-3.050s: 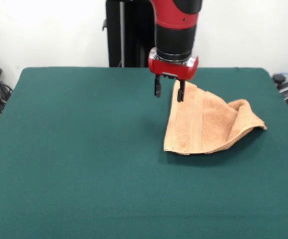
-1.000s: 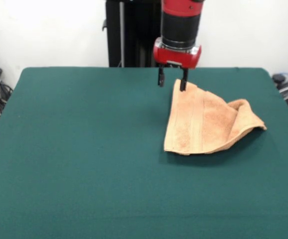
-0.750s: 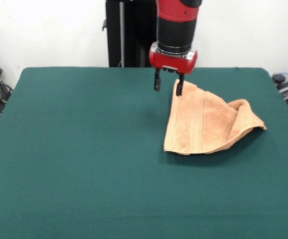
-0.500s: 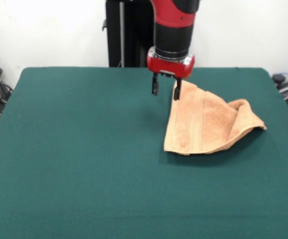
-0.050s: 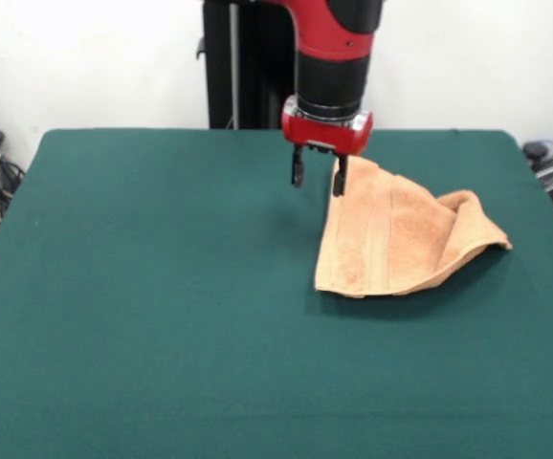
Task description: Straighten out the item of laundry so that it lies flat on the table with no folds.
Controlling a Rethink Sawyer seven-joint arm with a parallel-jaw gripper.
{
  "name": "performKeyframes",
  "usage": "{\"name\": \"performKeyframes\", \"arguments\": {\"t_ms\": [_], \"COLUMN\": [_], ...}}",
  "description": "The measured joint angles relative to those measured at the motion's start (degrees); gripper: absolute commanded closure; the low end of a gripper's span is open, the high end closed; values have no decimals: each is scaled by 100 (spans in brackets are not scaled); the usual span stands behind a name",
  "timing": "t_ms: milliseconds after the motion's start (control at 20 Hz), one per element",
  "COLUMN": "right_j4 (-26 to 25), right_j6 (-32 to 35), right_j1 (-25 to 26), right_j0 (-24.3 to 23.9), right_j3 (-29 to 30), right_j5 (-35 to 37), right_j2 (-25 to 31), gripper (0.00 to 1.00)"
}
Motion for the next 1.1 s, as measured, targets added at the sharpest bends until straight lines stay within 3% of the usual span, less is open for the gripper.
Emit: {"name": "performKeyframes", "arguments": {"t_ms": [550, 1100], "right_j4": [-193, -364], "right_j6": [0, 0], "right_j1": [5, 390], "right_j0": [-314, -481], "right_j3": [35, -285], "right_j5": [-1, -1], "right_j2": [103, 182], "gripper": [0, 0]}}
